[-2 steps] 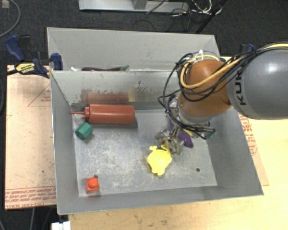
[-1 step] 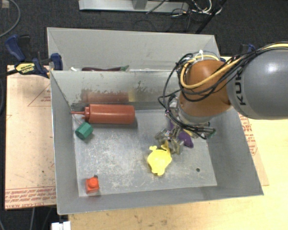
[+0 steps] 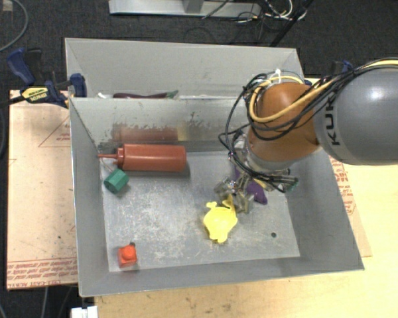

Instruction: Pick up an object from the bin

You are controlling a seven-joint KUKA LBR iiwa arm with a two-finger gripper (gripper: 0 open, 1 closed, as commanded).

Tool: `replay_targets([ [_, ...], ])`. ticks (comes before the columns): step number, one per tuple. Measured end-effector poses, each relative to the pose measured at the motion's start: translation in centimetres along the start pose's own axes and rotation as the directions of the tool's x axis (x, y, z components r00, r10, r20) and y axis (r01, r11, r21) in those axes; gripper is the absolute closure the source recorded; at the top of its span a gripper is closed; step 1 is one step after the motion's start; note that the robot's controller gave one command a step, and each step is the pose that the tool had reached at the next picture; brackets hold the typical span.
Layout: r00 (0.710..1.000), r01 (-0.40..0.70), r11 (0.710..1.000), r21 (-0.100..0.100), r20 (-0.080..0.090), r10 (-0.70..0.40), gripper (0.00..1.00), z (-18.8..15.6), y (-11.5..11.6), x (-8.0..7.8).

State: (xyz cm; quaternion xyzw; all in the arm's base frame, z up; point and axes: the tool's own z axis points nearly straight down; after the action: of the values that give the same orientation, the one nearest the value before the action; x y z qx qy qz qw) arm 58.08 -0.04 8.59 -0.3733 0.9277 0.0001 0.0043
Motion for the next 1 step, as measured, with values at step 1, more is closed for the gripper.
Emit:
replay_targets([
  [1,0.996,-0.085,0.996,0.0,0.004,0.085,1.0,-4.74,0.22,-4.73],
])
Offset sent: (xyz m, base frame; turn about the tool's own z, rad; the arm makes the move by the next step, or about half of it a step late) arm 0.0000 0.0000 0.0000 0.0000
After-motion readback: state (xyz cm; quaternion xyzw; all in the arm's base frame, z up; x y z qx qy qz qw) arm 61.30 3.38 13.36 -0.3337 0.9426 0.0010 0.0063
